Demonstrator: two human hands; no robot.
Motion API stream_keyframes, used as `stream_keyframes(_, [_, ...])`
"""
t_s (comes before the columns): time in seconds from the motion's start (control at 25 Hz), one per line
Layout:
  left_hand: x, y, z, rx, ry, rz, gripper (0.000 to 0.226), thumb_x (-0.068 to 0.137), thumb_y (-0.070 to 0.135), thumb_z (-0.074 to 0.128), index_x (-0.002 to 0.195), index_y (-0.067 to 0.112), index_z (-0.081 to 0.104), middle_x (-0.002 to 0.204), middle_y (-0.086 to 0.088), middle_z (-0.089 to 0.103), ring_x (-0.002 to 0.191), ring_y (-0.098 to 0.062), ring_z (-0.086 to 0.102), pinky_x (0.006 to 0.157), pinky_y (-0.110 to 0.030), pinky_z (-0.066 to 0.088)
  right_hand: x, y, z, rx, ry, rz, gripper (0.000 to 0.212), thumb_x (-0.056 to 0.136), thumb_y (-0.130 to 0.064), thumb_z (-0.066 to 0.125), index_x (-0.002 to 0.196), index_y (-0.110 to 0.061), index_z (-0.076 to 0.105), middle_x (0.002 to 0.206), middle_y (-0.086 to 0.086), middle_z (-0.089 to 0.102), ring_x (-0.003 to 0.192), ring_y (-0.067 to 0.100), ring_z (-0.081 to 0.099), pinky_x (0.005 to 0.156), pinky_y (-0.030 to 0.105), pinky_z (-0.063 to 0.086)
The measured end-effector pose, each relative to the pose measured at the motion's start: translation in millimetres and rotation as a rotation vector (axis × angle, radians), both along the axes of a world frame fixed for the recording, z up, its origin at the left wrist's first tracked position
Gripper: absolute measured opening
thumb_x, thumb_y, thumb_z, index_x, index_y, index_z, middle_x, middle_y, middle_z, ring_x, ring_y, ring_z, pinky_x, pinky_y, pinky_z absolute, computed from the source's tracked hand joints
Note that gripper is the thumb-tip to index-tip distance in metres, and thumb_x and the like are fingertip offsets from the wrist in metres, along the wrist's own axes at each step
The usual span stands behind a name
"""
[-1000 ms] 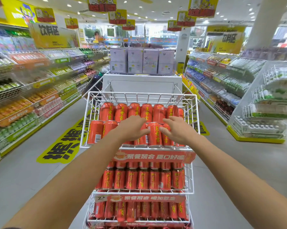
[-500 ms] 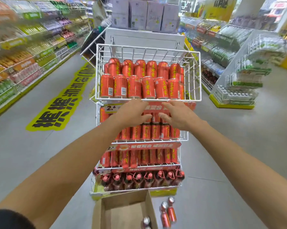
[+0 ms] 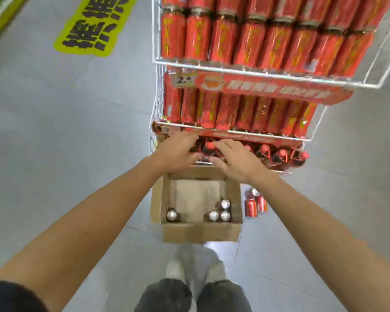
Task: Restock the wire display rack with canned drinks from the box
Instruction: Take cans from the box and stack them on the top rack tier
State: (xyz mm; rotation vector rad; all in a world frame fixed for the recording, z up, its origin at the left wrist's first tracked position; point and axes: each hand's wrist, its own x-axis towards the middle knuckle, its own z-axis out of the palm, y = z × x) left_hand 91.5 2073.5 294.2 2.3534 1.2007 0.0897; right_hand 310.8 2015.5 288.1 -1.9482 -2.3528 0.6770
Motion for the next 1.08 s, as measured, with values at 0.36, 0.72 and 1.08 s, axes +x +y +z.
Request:
stream_keyframes(0.36, [-34.4,-68.9,-442.6,-0.34,0.221,0.067,0.062,0.097,0.048,0.058,0.143,0.008,0.047,0.134,-0.014,0.055,0.128,-0.033,0.05,0.102,-0.038,0.04,18.9,-61.6,-445.8,-0.413,-0.104,0.118,0.07,0.101,-0.06,0.035,0.158,-0.018,0.035,0.153,0.008,0.044,0.139,0.031,0.045,0.11,0.045,0.045])
stream_keyframes(0.72, [-37.9,-79.6,-578.9,-0.501,0.217,0.175,0.064,0.093,0.052,0.063,0.138,0.008,0.054,0.131,-0.012,0.06,0.122,-0.03,0.056,0.097,-0.038,0.048,34.1,-64.9,-578.2,-0.579,-0.136,0.31,0.06,0.099,-0.056,0.05,0.147,-0.021,0.046,0.14,0.009,0.056,0.128,0.031,0.055,0.107,0.048,0.043])
stream_keyframes(1.08, [-51.7,-90.0,-608.0,-0.753,0.365,0.268,0.06,0.083,0.038,0.08,0.132,0.014,0.054,0.127,-0.003,0.061,0.11,-0.02,0.06,0.098,-0.038,0.054,34.9,-69.9,-598.7,-0.665,-0.052,0.353,0.039,0.095,-0.053,0.063,0.123,-0.026,0.07,0.125,0.001,0.07,0.118,0.024,0.062,0.107,0.04,0.041])
